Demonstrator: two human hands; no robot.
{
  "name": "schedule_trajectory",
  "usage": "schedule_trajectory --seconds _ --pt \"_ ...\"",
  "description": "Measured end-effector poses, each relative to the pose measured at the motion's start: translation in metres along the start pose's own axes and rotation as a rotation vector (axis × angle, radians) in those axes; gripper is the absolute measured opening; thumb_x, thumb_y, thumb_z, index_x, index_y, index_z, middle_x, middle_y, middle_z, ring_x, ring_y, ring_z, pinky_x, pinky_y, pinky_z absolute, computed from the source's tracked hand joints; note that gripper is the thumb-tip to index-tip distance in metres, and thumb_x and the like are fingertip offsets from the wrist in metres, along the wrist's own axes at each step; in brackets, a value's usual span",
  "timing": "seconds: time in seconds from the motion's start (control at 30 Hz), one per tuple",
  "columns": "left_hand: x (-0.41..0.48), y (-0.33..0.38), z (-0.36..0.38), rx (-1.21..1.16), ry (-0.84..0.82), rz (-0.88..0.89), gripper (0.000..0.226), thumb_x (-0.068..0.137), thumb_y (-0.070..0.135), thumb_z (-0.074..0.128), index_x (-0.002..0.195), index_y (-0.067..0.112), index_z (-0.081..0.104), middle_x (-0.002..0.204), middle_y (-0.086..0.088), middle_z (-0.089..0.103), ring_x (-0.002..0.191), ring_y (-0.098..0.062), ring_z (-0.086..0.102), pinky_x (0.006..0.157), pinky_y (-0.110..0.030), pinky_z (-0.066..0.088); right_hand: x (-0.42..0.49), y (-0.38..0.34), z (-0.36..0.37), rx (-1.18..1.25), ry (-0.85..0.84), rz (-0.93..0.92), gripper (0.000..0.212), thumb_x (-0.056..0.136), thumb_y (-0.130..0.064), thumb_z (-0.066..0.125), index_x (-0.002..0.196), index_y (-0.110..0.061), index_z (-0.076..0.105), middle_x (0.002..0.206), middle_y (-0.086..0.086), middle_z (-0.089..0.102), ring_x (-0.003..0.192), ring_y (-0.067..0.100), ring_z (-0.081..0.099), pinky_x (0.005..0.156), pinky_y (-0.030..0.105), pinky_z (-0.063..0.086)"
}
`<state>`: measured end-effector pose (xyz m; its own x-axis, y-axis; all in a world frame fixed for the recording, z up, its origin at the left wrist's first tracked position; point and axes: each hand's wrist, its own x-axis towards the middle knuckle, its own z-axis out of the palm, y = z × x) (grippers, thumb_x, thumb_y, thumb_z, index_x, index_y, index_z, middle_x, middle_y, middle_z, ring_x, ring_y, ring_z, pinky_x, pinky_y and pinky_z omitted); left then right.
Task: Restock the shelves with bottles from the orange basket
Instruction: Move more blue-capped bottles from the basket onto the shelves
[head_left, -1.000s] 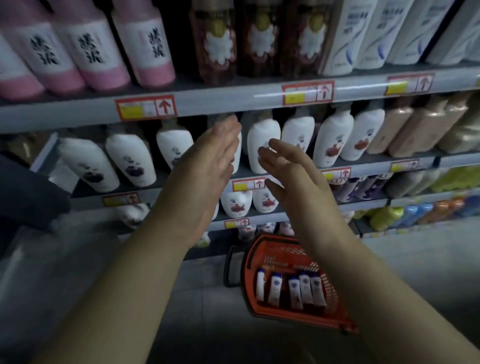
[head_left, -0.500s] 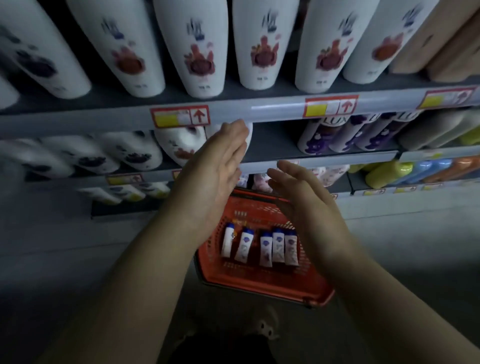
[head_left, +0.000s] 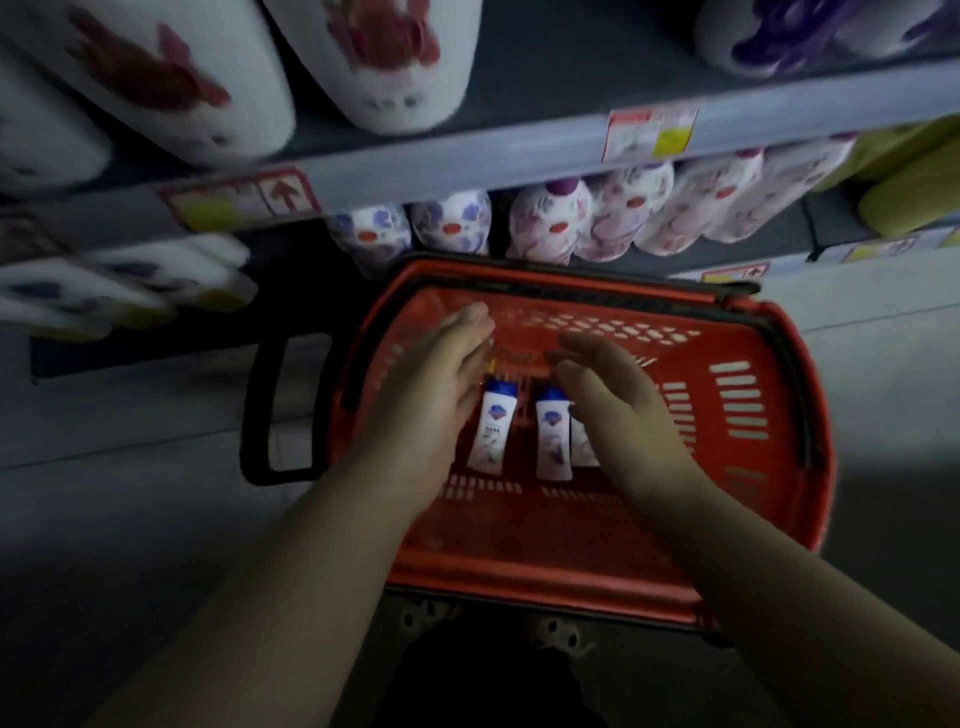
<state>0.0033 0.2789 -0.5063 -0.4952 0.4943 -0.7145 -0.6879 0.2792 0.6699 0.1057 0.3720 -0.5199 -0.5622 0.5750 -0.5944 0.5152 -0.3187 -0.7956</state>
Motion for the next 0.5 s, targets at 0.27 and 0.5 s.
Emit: schedule_trajectory --seconds 0.27,0.5 --pt "0.143 -0.126 -0.014 0.155 0.048 -0.173 0.033 0.096 0.035 0.044 0.126 0.024 0.053 0.135 0.005 0.053 0.119 -0.008 0.051 0.064 -0.020 0.036 0.079 0.145 0.014 -0.260 0.071 0.188 0.013 0.094 -0.025 0.051 0.099 -0.025 0.063 0.095 -0.007 0.064 0.089 0.011 0.059 0.075 0.027 0.043" --pt "0.222 -0.211 -0.039 0.542 0.249 -0.277 0.029 0.097 0.032 0.045 0.117 0.016 0.058 0.105 0.000 0.062 0.082 -0.016 0.059 0.066 -0.017 0.051 0.155 0.238 0.047 -0.460 -0.092 0.273 0.030 0.091 -0.019 0.050 0.120 -0.011 0.053 0.107 0.002 0.063 0.085 0.013 0.061 0.065 0.025 0.050"
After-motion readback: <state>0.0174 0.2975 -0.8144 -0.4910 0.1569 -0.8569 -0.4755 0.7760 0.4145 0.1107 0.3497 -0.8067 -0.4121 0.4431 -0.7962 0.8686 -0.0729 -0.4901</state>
